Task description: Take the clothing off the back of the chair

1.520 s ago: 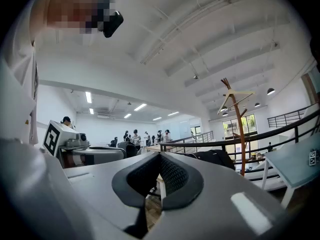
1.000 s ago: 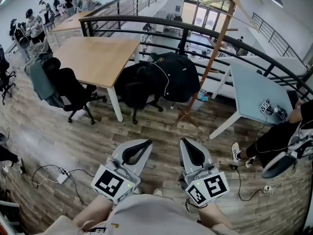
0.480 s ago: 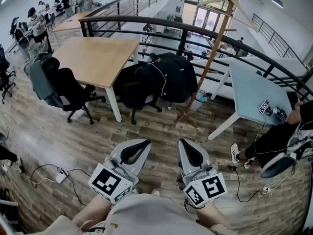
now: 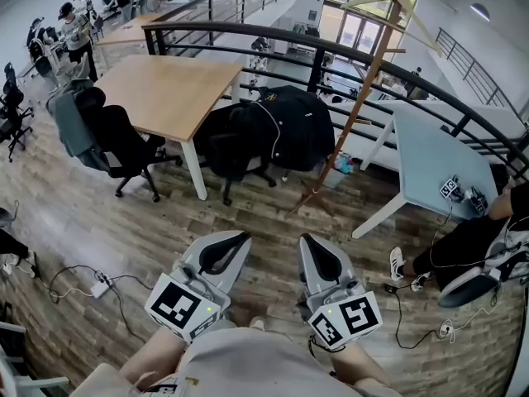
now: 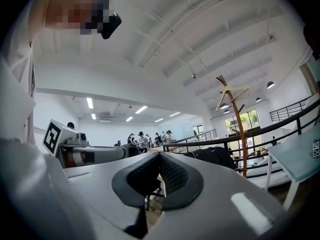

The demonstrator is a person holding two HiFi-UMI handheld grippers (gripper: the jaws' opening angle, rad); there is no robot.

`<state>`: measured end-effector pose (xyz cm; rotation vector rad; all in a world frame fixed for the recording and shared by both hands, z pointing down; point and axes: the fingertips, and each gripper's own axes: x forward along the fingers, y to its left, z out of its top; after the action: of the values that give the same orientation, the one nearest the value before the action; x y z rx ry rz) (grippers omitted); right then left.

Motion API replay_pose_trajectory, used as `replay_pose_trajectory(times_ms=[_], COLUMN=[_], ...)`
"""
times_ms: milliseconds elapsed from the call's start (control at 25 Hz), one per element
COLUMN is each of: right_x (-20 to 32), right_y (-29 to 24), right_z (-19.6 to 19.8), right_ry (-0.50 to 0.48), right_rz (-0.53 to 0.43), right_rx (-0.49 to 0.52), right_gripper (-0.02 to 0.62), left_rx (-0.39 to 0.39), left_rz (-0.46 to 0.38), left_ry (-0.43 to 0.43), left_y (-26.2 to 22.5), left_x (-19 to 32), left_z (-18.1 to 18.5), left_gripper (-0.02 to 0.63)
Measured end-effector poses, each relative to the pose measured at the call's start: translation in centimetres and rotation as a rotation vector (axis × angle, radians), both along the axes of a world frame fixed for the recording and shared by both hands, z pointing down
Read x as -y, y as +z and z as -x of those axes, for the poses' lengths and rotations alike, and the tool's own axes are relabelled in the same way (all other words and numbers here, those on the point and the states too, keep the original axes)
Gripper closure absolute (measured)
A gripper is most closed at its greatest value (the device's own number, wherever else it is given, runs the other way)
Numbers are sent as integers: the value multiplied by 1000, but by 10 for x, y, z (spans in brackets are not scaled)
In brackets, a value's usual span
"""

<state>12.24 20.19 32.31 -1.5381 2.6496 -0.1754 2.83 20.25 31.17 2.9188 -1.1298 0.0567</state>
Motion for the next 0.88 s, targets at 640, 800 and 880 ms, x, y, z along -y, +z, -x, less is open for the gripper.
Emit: replay_pose_trajectory(times_ms=[640, 800, 880], right_x=[-21, -17, -14], right_y=[1, 3, 5], right_z=[-34, -35, -35], right_ry=[-44, -45, -46], right_rz=[-20, -23, -23], right_rx=[5, 2, 1], right_gripper=[594, 594, 594], left_rx=[25, 33, 39], left_rz=[-28, -26, -29], left_ry=[-58, -46, -40], left_y=[-2, 3, 5], left_x=[-25, -23, -21], left_z=[-28, -33, -34], left_gripper=[617, 617, 617])
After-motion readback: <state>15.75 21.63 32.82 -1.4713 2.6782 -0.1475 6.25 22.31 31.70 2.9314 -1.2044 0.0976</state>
